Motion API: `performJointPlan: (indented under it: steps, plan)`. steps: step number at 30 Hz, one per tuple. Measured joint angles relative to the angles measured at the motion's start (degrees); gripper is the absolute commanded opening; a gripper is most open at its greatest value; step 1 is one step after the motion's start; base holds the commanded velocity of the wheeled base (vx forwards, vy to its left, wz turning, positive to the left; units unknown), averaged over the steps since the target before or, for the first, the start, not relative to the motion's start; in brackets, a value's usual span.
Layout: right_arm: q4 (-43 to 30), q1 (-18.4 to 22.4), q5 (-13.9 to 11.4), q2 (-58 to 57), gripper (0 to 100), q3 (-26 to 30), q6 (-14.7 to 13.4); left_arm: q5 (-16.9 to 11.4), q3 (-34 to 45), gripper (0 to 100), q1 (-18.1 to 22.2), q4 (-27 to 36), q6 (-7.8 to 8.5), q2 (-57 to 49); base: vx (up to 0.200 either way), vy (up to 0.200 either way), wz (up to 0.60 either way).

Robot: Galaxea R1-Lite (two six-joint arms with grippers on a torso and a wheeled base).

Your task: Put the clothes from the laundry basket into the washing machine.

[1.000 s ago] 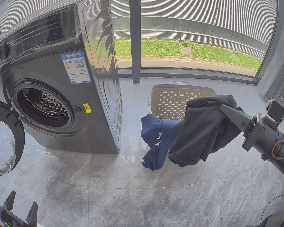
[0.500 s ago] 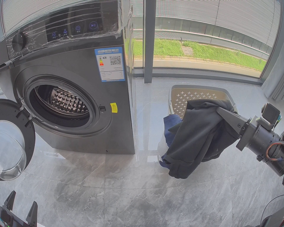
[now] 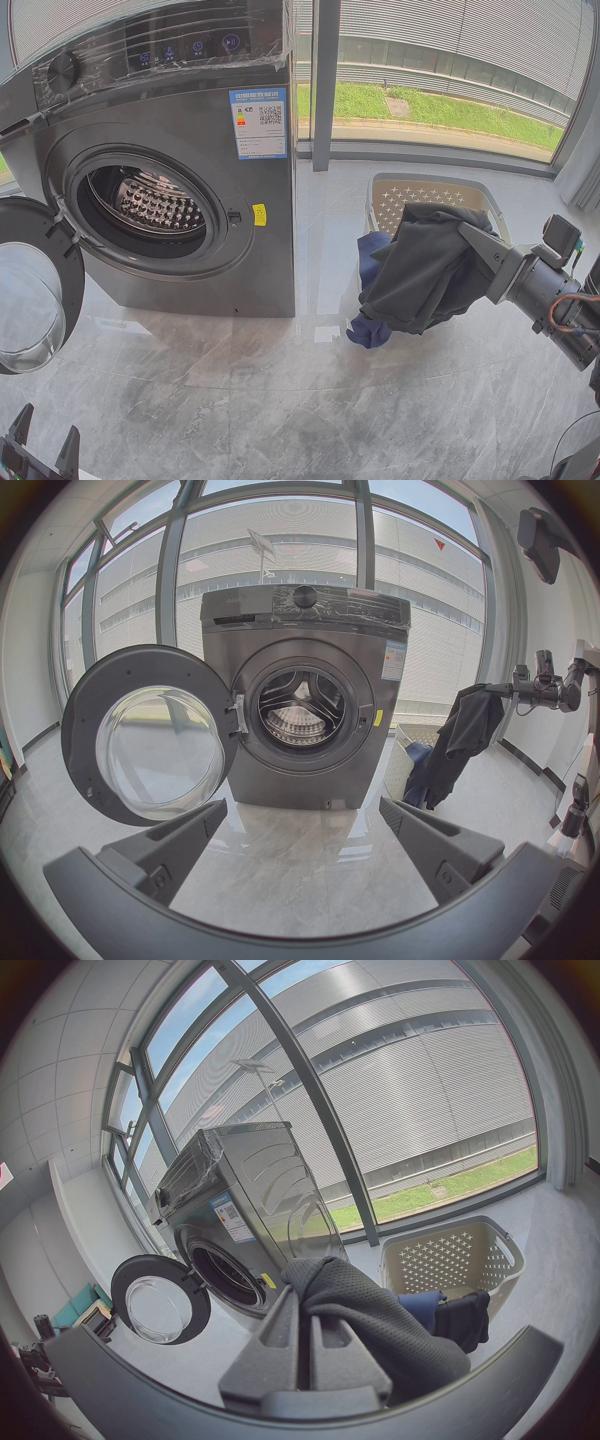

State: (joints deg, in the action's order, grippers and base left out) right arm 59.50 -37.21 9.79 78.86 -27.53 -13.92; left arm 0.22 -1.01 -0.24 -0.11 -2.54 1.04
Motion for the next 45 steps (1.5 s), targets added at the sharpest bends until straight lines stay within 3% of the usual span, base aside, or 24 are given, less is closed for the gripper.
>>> performJointPlan:
  steps: [24,33,45]
  plan:
    - [0.7,-0.1,-0.1,1.5,0,-0.5,-0.2,0.0,0.0,100,0.0,0.0,0.0,0.0,0.0,0.175,0.0]
    - [0.7,-0.2,-0.4,1.7,0,-0.5,-0.3,0.0,0.0,100,0.0,0.0,-0.04,0.0,0.0,0.0,0.0]
    - [0.7,-0.2,-0.5,1.9,0,0.0,-0.4,0.1,0.0,100,0.0,0.0,-0.09,0.0,-0.15,0.0,0.0]
